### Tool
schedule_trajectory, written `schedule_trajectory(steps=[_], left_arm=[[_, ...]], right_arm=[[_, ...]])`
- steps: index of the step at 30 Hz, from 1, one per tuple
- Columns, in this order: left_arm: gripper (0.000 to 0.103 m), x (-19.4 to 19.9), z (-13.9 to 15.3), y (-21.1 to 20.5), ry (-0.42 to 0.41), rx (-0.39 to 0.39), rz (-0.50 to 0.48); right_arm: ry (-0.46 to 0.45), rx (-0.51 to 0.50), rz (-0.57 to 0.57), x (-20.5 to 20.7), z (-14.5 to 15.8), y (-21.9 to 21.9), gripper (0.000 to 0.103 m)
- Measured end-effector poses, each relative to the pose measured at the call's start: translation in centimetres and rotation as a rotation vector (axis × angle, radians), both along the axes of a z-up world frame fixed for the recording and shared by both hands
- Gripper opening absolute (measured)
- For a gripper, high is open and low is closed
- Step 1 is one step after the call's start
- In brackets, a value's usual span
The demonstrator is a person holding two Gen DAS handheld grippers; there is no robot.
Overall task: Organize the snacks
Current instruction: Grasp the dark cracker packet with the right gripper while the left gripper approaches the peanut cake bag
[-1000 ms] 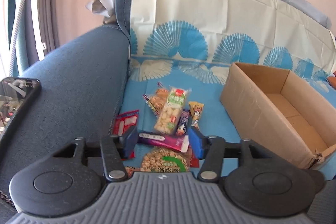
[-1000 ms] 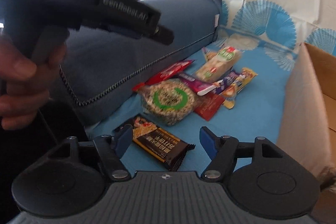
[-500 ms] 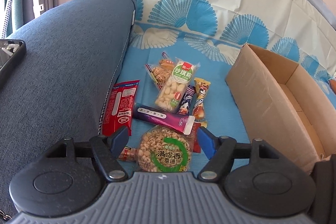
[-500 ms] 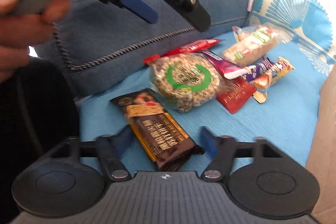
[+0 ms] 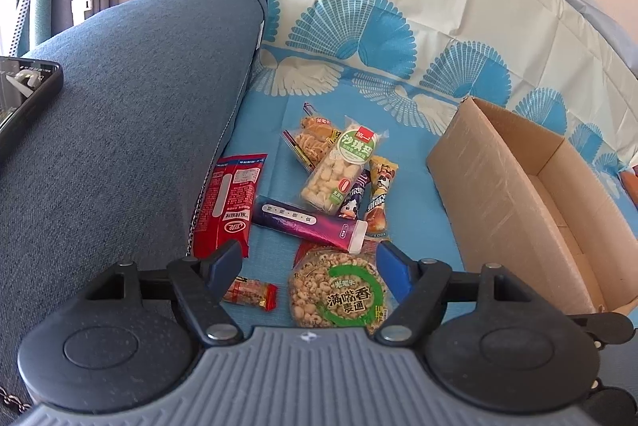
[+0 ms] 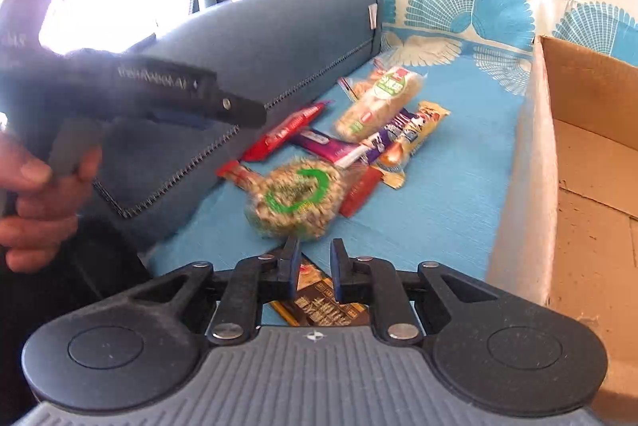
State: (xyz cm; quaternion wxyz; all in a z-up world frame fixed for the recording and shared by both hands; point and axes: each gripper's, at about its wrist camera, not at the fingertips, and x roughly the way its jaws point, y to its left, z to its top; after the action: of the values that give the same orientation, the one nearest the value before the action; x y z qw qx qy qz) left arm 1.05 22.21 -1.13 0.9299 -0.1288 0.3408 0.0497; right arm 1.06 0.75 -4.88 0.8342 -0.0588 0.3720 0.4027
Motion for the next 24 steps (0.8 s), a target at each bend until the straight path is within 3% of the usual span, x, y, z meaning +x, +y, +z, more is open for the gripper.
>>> schedule_trajectory(steps=[3, 5, 7, 9, 11, 13, 15, 17, 20, 21, 23, 24], left_arm=[[0.081, -0.2, 0.1, 0.1, -0.006, -0.001, -0.004], [0.081, -0.2, 0.2, 0.2, -0.01, -0.008, -0.003], [0.082, -0.3, 0.3, 0.4, -0.014, -0.018, 0.0], [0.082, -0.4, 0.3, 0.7, -0.023, -0.029, 0.002], [0.082, -0.5, 0.4, 0.8, -0.028, -0.036, -0.001], [0.082, -0.5, 0.4, 0.9, -0.028, -0.038, -0.004], [0.082, -0.6, 0.5, 0.9, -0.027, -0.037, -0.008], [0.082, -0.8, 0.6, 0.9, -0.031, -0.038, -0.01], [0.082, -1.1, 0.7, 1.2, -0.041, -0.041, -0.013], [0.082, -1.2, 0.7, 1.3, -0.043, -0.043, -0.015], [0.082, -1.1, 0.7, 1.4, -0.041, -0.049, -0.017], [0.082, -1.0, 0.7, 1.4, -0.037, -0.051, -0.018]], right_arm=[[0.03, 0.028, -0.002, 0.8, 0.3, -0.1, 0.031], [0.045, 0.059, -0.003, 1.4, 0.9, 0.0, 0.055], [0.01, 0.048, -0.005, 1.9, 1.9, 0.7, 0.072], [0.029, -0.01, 0.018, 2.8, 2.2, 2.0, 0.077], [0.158, -0.097, 0.113, 4.1, 1.4, 4.1, 0.077], [0.185, -0.212, 0.194, 4.0, 0.0, 5.8, 0.077], [0.147, -0.344, 0.23, 3.4, -1.7, 7.1, 0.075], [0.152, -0.406, 0.223, 3.7, -2.8, 7.5, 0.053], [0.236, -0.307, 0.17, 4.9, -2.5, 6.4, 0.039], [0.26, -0.275, 0.143, 5.3, -2.2, 6.2, 0.038], [0.272, -0.224, 0.097, 5.6, -1.1, 5.5, 0.014], [0.268, -0.202, 0.072, 5.6, -0.4, 5.2, 0.012]])
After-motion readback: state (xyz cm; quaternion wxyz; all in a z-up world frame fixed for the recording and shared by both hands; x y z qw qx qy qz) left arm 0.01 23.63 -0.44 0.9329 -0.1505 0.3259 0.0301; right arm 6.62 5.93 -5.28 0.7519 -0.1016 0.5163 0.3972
